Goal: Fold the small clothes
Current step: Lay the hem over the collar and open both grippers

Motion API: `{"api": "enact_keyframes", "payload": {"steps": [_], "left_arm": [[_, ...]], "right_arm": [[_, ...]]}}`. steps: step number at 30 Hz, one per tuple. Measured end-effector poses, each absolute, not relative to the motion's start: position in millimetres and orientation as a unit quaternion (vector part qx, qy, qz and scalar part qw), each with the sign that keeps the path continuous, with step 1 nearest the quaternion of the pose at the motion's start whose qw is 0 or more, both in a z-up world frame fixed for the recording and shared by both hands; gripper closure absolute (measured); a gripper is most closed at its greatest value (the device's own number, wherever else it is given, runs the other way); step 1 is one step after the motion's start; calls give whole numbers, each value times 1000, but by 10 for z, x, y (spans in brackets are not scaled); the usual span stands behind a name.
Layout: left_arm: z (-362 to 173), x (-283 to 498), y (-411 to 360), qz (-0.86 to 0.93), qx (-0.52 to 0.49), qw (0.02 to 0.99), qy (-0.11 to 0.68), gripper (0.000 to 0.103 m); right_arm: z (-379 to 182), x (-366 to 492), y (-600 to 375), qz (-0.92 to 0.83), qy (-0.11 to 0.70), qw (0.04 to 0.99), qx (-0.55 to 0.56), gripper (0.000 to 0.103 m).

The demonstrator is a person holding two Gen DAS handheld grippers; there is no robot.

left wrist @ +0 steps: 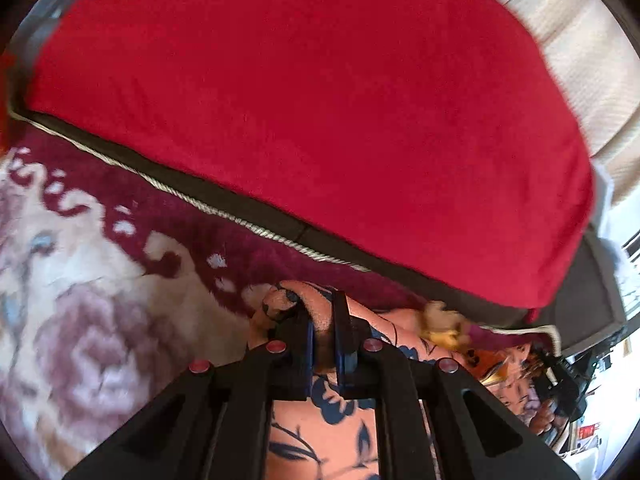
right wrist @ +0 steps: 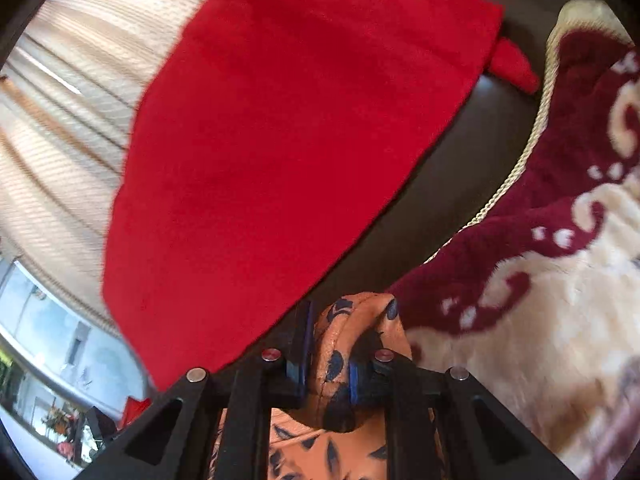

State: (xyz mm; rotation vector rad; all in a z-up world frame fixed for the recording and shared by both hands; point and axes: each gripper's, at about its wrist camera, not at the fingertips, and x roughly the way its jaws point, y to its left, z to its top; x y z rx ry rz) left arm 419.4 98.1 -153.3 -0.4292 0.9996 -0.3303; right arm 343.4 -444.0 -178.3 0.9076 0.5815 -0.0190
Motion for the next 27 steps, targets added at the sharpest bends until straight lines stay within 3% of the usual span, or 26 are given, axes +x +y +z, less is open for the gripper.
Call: {"api": "enact_keyframes", "payload": {"steps": [5,10,12,13,14,15,16,17,18,27], "left_arm": [[-2121,4352,1152,-149,-275,797,517,91],[-1943,4077,1666,-163,-366,791,462,88],[-1650,3731,1957,-92,-341,843,405,60],[-1558,3588,2068,-59,-330,859,387,31],[-1478,3414,2191,-29,-326,870,368,25],[-1422,3224,2292,-9,-326,875,358,25],[-1406,3060,2318,-9,-321,873,367,25],[-1403,2972,2283,-16,-315,872,374,25],[-1438,2769,2192,-34,-302,871,385,25],[-1786,1998,1188,-152,-252,848,440,25]], "right_arm": [[-2338,3779,-4592,-21,341,796,500,87],[-2321,3516,-4845,1,294,779,554,87],[-2163,3359,-4837,2,280,795,538,84],[-2066,3269,-4808,-5,277,807,522,81],[-1985,3203,-4769,-7,272,815,511,80],[-1896,3106,-4746,-10,261,823,505,66],[-1839,3010,-4741,-20,246,828,503,25],[-1806,2930,-4756,-27,230,832,504,7],[-1768,2771,-4743,-26,196,837,510,0],[-1797,1856,-4121,78,253,816,514,6]]}}
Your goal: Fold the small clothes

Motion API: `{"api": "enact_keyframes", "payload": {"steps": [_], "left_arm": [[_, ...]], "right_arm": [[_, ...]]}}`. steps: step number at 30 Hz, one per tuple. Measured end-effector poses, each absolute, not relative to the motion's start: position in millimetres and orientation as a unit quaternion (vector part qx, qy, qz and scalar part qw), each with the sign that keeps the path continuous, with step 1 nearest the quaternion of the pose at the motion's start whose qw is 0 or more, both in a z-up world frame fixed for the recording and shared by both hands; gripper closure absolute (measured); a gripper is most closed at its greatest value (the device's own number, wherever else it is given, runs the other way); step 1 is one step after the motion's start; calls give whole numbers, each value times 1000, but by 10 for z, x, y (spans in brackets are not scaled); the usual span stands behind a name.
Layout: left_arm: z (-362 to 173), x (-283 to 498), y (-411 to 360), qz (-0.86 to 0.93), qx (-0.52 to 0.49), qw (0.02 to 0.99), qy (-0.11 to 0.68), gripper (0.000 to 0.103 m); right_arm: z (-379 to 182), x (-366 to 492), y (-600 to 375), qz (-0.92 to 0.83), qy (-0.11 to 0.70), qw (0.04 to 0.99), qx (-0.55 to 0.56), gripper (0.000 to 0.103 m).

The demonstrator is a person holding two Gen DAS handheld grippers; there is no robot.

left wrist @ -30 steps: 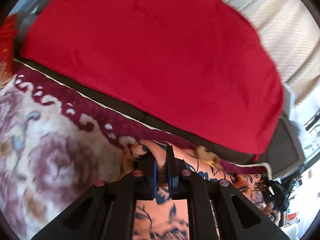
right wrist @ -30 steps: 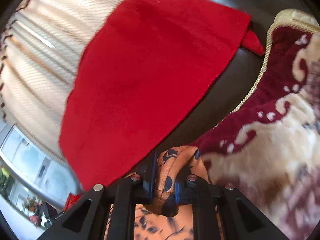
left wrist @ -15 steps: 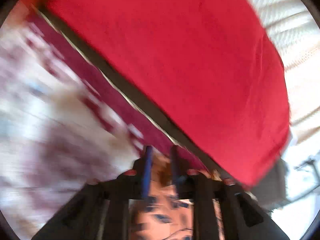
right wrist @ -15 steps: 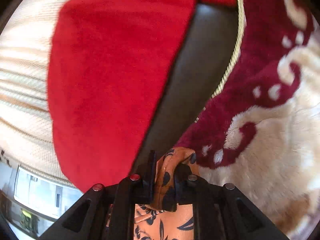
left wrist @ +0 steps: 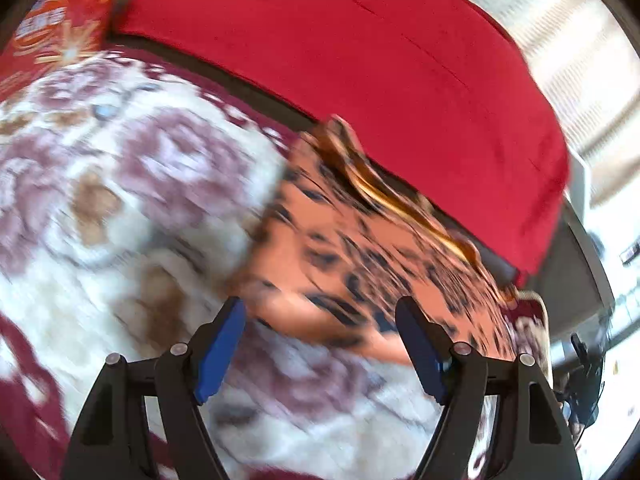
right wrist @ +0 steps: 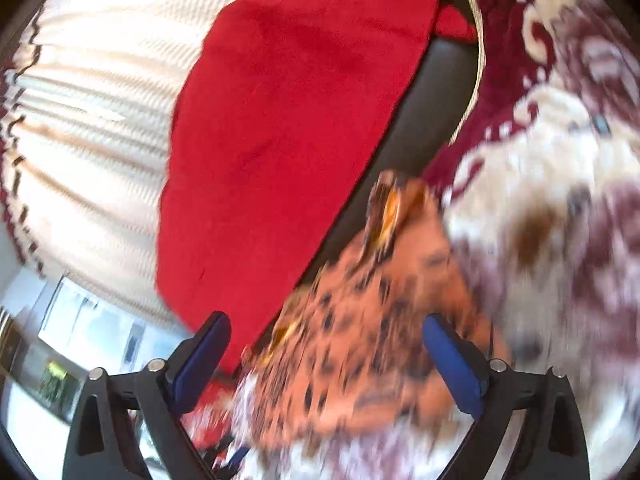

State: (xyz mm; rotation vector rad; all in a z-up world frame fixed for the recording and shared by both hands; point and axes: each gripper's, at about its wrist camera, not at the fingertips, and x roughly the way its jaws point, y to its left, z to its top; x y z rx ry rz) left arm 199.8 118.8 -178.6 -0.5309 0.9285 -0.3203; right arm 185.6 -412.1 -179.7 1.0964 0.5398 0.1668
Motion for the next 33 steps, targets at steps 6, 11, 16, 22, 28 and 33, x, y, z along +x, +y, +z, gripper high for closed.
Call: {"api": "enact_keyframes", "payload": {"steps": [6,11,16,22,28,33], "left_arm": [[-2210,2117,1038,-177,-362,769,496,25],[-2439,2369,1161,-144,-449,735,487,25],[-2468,2589,1246,-130,-471,741,462,52],[-2162,2517,1096,-140,-407,792,433,78],[-1595,2023,1158,-197,-363,819,398,80],[-1886,1801,1289,-165,-281,815,479,68]], "right_arm": [[-2209,1645,-3757,111,290,755,578,21],[-2617,2023,-3678,85,326,706,623,25],[-2731,2339,-3611,49,321,721,611,26],[-2573,2325,-3463,8,325,782,531,79],[-1928,1906,-3158,18,244,873,422,84],[-1990,1409,-3166,42,280,865,415,84]]}}
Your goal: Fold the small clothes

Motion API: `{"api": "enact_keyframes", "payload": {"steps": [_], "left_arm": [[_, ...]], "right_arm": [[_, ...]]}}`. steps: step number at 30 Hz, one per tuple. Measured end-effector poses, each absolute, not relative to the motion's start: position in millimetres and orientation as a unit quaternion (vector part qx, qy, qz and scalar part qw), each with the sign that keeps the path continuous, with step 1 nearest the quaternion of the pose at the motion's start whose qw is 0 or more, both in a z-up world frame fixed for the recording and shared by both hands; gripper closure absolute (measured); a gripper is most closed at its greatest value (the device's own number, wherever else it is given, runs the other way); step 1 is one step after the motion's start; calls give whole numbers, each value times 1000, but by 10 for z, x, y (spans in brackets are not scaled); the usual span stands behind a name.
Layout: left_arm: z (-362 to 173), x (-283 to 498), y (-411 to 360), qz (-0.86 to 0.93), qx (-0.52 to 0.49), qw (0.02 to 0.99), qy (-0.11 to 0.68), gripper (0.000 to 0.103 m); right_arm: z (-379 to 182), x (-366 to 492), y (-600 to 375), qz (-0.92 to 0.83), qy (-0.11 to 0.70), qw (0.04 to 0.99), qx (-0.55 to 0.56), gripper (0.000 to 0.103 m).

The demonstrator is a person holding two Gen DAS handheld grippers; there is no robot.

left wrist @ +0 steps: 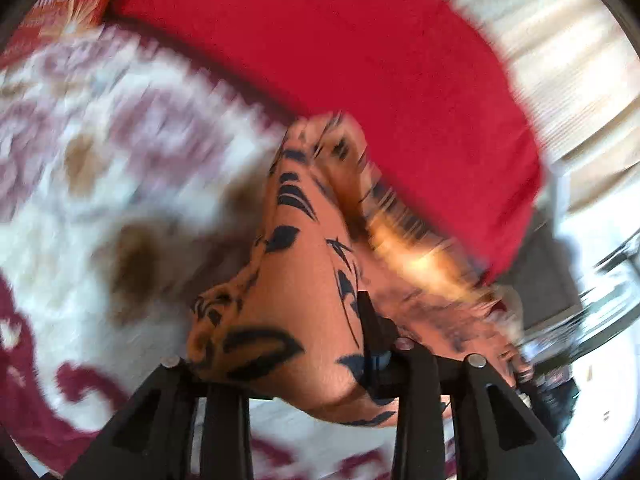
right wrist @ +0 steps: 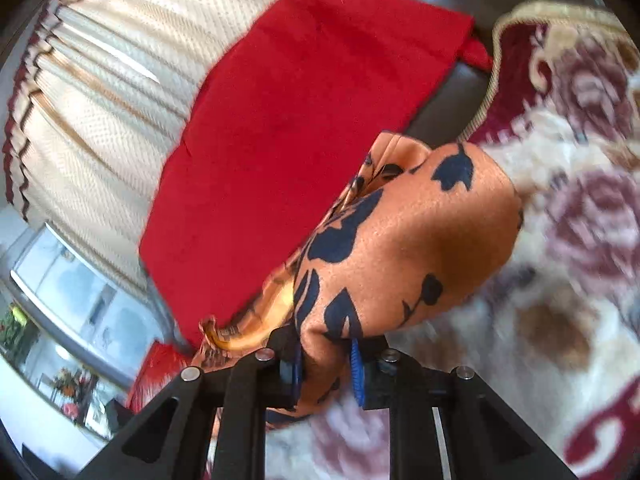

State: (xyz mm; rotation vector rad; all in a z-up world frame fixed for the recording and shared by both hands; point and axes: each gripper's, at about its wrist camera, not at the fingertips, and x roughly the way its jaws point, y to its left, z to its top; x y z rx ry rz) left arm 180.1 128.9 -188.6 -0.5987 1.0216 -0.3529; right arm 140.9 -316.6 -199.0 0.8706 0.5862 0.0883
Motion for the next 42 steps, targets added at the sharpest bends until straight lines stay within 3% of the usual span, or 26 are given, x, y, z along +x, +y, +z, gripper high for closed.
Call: {"api": "enact_keyframes", "payload": {"steps": [3,6,8,9,13,15,16,18,19,21,25,27,30,35,42], "left_arm": [[-2356,1853,1470,-167,-325,757,542,61],[-2202,1859,1542,-183,-311,775,518,60],[-2091,1864,1488,-177,-279,795,509,44],[-2108,1874,1459,-172,-274,793,516,40],[-2162,1900,1355,-168,-283,784,527,37],[-2116,1912,1378,-165,-289,790,514,42],[-2111,1930,1385,-162,-300,791,508,54],[-2093,1964,1446,-162,-314,789,502,64],[-2051,1965,1481,-165,-321,791,494,72],[-1855,1949,1531,-184,-317,810,458,77],[-1348,1756,1496,-219,-261,874,346,76],[-1519,1857,1473,-195,-251,862,395,74],[-2098,2014,1546,-156,-304,787,513,75],[-1846,1964,1604,-172,-275,816,479,75],[-2059,2024,1726,-172,-311,791,498,75]], "right_arm": [[-2530,1448,-3196,19,396,805,442,77],[-2707,1366,-3367,44,388,760,519,66],[-2695,1373,-3386,51,387,759,521,49],[-2711,1387,-3380,51,389,757,523,30],[-2755,1446,-3222,37,388,771,504,28],[-2733,1518,-3181,31,383,781,493,32],[-2737,1522,-3175,26,378,784,492,48],[-2750,1580,-3135,20,376,788,487,71],[-2734,1621,-3147,22,368,788,493,75],[-2571,1605,-3042,20,339,817,466,79],[-1963,1388,-2773,30,221,911,347,80],[-2000,1434,-2718,1,250,917,311,80],[-2611,1638,-2864,-24,362,840,402,80],[-2514,1592,-2904,-2,335,850,407,80],[-2734,1690,-3025,1,360,818,448,80]]}}
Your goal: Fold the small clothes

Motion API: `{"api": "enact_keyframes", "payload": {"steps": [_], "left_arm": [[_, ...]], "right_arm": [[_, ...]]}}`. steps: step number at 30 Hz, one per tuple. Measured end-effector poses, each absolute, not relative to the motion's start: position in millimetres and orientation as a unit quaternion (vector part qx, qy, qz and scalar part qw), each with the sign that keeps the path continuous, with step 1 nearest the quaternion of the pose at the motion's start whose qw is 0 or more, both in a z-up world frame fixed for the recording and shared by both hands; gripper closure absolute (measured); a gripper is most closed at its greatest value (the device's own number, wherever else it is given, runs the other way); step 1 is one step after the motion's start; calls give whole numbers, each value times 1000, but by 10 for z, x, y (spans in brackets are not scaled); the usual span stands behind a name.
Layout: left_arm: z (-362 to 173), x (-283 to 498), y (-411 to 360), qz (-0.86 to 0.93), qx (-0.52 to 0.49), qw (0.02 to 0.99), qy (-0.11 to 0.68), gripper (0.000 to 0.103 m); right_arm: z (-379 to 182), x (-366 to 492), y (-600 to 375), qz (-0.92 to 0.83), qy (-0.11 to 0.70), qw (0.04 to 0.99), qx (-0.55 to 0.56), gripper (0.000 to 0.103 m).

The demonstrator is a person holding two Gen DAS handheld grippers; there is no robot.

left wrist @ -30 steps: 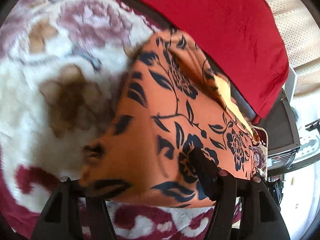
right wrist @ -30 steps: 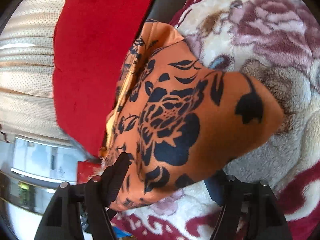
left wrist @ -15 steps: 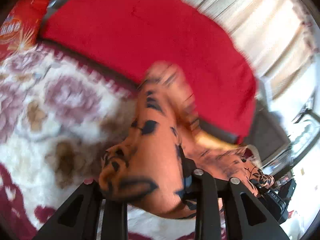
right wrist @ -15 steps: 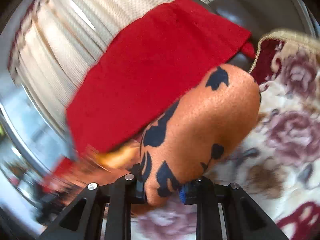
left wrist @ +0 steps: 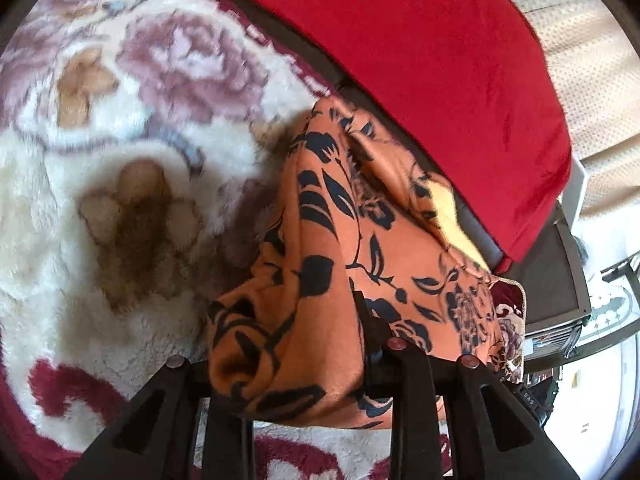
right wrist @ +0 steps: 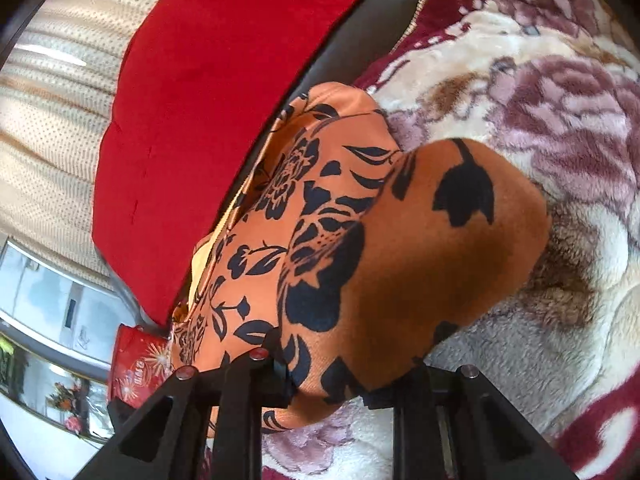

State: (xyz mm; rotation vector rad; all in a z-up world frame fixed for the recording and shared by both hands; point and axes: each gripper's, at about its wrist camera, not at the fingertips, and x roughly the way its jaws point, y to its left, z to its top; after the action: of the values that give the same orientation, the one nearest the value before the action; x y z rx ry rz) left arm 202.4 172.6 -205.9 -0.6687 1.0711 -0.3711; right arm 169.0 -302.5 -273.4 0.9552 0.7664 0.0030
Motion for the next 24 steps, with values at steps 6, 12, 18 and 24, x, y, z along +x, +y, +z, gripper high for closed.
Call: {"api": "enact_keyframes", "payload": {"steps": [6,12,18,24], "left_arm": [[-1576,1720,1695,-211,-254,854,401,78],[-2208,1921,1775,-155,-287,786,525,75],[-1811,1876,2027,-137,-262,829,475,59],[-1462,1774,2508,-24,-247,887,390,49]], "right_arm": [[-2240,1382,-2999,7,277,868,411,80],[-2355,1309,-2936,-28,333,868,366,80],[-2480,1152,-3188,-2,362,825,434,76],[-2388,802,-3215,2,390,823,412,70]]}}
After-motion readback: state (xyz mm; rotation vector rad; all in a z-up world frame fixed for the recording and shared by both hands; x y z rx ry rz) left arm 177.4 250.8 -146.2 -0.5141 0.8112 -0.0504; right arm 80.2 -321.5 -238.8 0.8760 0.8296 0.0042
